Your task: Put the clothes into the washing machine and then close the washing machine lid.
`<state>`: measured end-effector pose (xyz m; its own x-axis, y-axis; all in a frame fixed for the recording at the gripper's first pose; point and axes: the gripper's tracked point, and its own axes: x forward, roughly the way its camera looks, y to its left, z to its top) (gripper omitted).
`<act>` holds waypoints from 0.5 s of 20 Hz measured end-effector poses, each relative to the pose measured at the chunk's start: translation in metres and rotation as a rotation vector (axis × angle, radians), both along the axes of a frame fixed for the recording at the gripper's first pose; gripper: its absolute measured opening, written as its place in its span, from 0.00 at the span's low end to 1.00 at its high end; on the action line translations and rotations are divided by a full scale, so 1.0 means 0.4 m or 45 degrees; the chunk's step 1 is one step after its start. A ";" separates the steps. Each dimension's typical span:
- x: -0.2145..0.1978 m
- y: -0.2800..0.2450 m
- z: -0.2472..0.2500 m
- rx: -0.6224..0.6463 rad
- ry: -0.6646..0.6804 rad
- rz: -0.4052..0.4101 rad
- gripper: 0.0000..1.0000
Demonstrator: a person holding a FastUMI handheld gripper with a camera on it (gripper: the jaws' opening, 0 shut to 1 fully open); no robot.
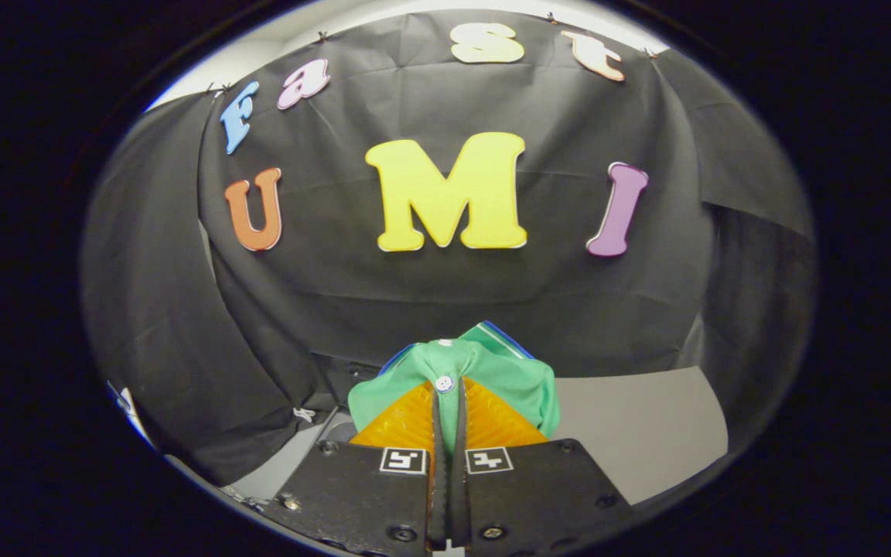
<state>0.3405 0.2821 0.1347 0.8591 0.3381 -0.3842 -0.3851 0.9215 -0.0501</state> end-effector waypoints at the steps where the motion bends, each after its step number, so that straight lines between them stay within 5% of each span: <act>1: -0.004 0.022 -0.007 0.003 0.009 0.016 0.06; 10: 0.011 0.186 -0.088 -0.010 0.062 0.100 0.05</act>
